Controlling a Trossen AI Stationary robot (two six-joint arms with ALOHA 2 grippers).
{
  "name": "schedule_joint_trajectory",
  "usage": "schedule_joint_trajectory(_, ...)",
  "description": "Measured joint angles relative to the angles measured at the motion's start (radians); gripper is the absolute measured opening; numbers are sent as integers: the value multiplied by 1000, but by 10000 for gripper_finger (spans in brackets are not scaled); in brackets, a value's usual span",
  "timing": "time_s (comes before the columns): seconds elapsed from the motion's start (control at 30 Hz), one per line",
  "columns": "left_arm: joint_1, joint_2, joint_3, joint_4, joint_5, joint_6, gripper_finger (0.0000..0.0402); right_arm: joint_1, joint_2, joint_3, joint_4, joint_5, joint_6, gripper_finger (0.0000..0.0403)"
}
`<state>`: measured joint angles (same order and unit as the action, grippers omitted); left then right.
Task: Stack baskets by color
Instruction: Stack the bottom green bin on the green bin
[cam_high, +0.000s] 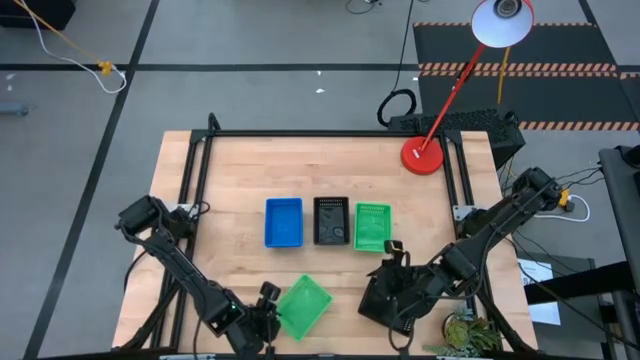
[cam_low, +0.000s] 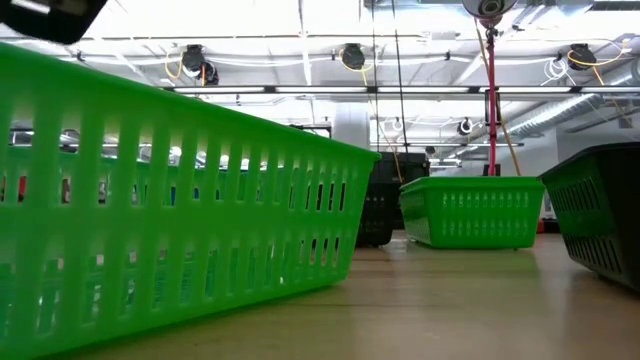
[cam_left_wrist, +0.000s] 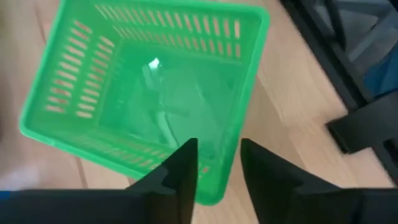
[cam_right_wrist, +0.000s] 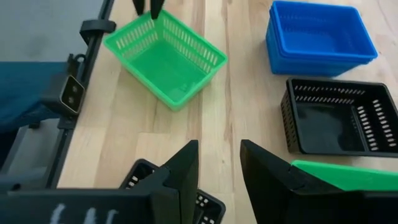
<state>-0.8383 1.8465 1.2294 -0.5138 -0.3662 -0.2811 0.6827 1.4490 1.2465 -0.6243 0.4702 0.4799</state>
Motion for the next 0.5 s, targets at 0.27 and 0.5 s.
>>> schedule_joint_trajectory(0.27, 10, 0, -55, 50, 45, -5, 69, 0, 0, 0, 45, 0, -31, 114)
schedule_joint_trajectory(0.5, 11, 0, -64, 54, 7, 27, 32, 0, 1, 0, 77, 3, -54, 114)
